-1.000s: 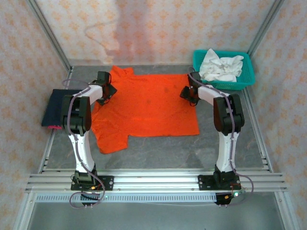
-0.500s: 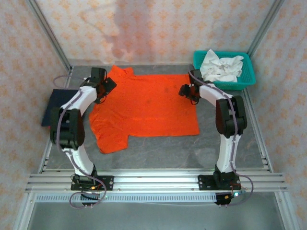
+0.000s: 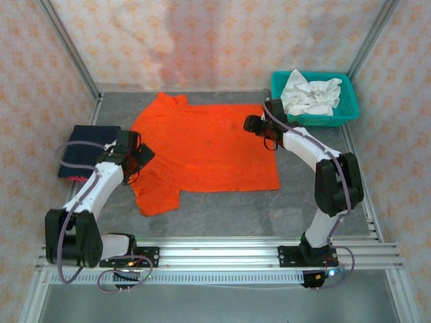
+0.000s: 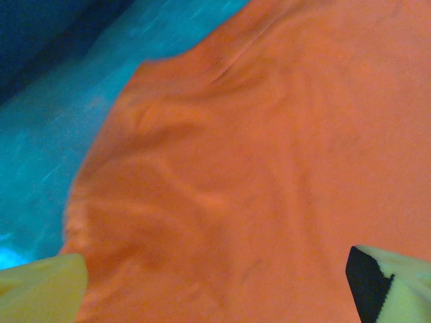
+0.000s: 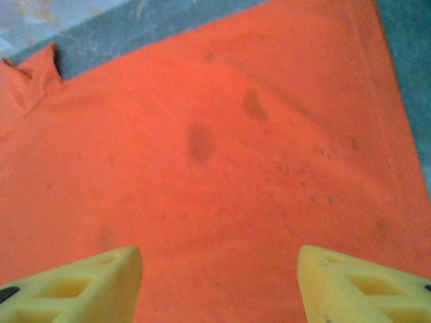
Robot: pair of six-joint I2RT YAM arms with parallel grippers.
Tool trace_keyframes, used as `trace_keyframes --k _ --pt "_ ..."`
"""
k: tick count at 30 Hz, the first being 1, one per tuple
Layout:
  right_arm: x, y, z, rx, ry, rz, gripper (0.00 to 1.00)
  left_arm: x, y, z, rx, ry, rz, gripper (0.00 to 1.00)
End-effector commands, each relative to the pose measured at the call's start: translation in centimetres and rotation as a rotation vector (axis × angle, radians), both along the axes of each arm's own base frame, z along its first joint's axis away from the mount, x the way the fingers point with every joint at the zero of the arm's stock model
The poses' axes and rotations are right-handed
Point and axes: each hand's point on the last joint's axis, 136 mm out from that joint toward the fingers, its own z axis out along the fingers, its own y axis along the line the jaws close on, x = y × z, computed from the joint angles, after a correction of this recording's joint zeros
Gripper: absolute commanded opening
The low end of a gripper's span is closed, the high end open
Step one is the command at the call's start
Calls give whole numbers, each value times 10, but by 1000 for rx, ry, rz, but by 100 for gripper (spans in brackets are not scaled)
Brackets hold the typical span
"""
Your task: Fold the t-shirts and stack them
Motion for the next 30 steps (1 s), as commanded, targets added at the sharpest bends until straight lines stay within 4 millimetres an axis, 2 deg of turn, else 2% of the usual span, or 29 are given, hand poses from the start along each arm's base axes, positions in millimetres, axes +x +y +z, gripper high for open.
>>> trace_keyframes --k 1,4,9,16,19,24,30 --pt "-22 0 16 62 -23 -21 62 -56 3 -11 -2 115 50 98" --pt "-46 -5 7 78 10 -37 62 -91 2 -15 -25 153 91 91" --pt "-72 -16 -5 51 59 -52 62 -125 -19 -31 -135 180 109 86" --pt "-74 -15 -9 58 75 -54 62 -153 -44 -55 -244 228 88 76" --pt "-70 -13 -10 69 75 -56 62 -163 -42 -60 -225 239 85 70" --pt "-66 -4 -12 87 76 -48 62 -150 -39 -68 -204 192 82 59" --pt "-69 -5 -13 75 81 -43 62 -135 -37 -78 -197 170 74 57"
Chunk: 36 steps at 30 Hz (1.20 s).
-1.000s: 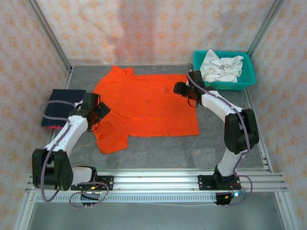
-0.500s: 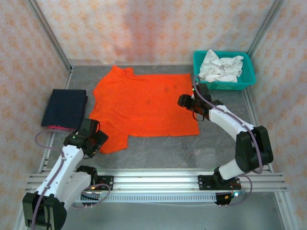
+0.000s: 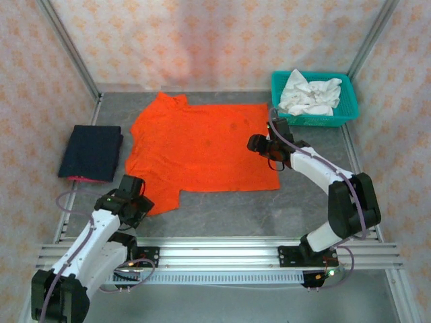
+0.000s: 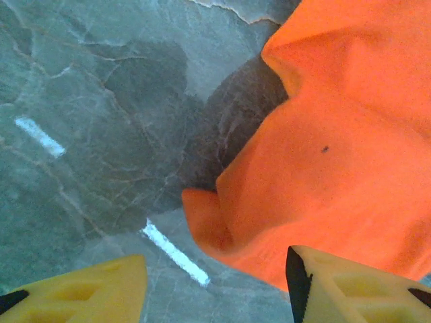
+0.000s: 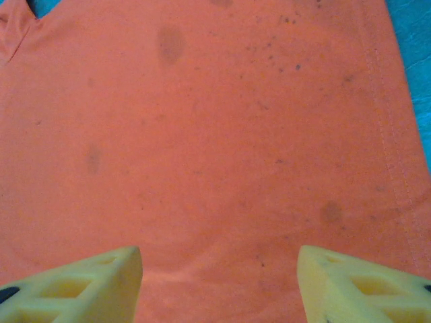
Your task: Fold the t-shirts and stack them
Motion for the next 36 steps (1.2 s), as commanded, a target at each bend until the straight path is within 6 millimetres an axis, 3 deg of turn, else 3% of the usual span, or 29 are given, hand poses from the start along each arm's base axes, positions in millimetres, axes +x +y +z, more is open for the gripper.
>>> trace_keyframes --k 1,10,17,26,31,36 --pt "3 2 8 7 -20 -5 62 13 4 -4 14 -44 12 57" --pt "-4 3 0 29 4 -10 62 28 10 1 23 -63 10 51" --pt "-5 1 0 23 6 -18 62 19 14 -8 37 -6 9 39" --pt "-9 -1 0 22 17 -29 62 20 14 -2 39 -9 -6 2" --pt "-35 -27 -7 -9 68 -155 62 22 11 2 29 -10 -22 0" --pt "-85 -76 -32 -113 171 -360 62 23 11 4 28 -10 -25 0"
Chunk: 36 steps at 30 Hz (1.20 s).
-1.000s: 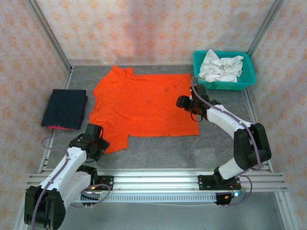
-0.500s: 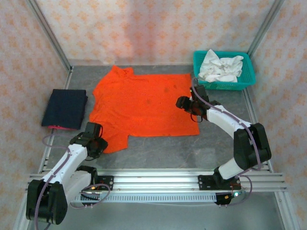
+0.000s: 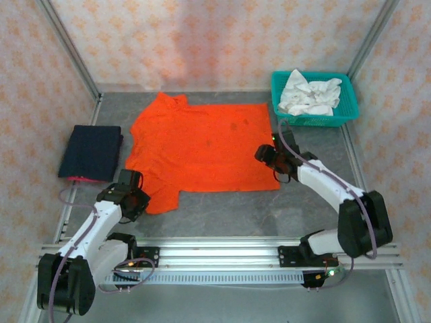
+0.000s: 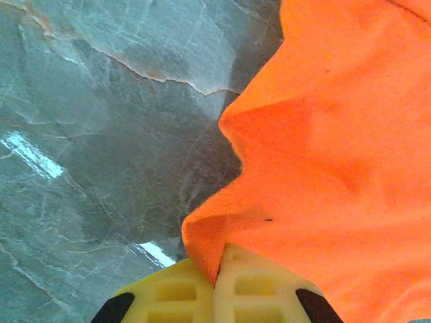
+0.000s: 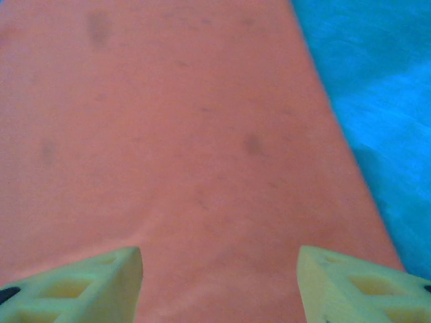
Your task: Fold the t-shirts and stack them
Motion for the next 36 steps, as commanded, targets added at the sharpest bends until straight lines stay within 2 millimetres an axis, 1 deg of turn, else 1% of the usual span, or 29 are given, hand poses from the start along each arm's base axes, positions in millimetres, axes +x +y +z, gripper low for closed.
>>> trace_keyframes --k 1,3,6,12,16,20,27,30,32,34,35,36 --pt "-40 -47 -23 -120 122 -190 62 -2 2 4 11 18 -15 0" --pt "-53 -58 -33 -125 173 -231 61 0 2 4 13 13 -19 0" --pt "-63 -61 -45 -80 228 -253 60 4 -2 4 -6 11 -33 0" --pt "-66 -51 -62 -28 302 -240 52 10 -5 3 -14 11 -43 0" --pt "-68 -43 -73 20 348 -231 42 9 -5 4 -13 15 -52 0" --pt "-68 -38 -80 40 378 -224 42 8 -4 4 -9 16 -50 0" --pt "-66 -35 -89 50 406 -222 37 9 -3 6 -1 13 -45 0" --pt "-66 -36 -91 46 412 -227 29 9 -2 7 0 12 -45 0" --pt "-66 -36 -91 40 414 -228 19 9 -3 7 0 13 -46 0" --pt "-66 -38 -89 37 407 -235 7 10 -2 9 0 10 -45 0" --pt "-65 -39 -86 35 399 -239 2 10 -2 11 0 7 -45 0" --pt "-65 -40 -83 33 388 -242 0 11 -2 14 1 2 -44 0"
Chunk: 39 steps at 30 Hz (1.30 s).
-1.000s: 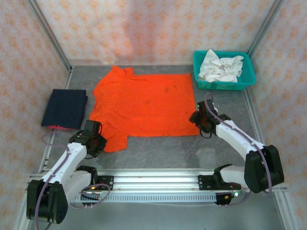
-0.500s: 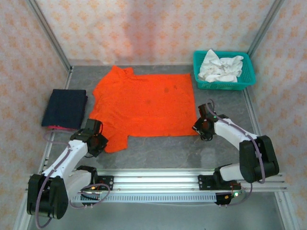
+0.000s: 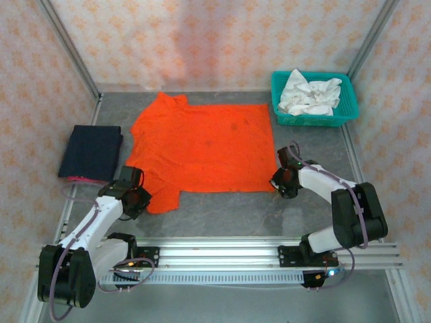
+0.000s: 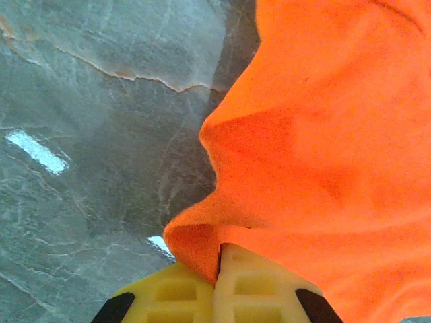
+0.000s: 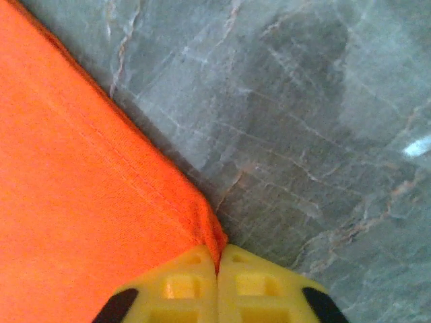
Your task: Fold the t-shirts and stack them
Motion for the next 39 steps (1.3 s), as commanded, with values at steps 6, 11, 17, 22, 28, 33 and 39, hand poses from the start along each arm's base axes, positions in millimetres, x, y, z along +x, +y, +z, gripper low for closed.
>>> trace_keyframes --k 6,11,17,22,28,33,39 --pt "8 -7 30 -19 -115 -33 0 9 11 45 63 -69 -6 0" --pt "-7 -22 41 -74 -125 -59 0 12 10 67 68 -110 -30 0" --pt "-28 -45 42 -101 -124 -118 0 12 -18 70 37 -93 -122 0" --pt "-40 -56 40 -120 -93 -131 0 6 -33 75 7 -115 -106 0" --pt "-39 -57 41 -113 -106 -141 0 15 -38 81 36 -127 -134 0" --pt "-21 -58 59 -108 -200 -154 0 38 -36 105 99 -167 -168 0" --pt "-12 -64 71 -142 -247 -167 0 66 -35 118 150 -164 -222 0"
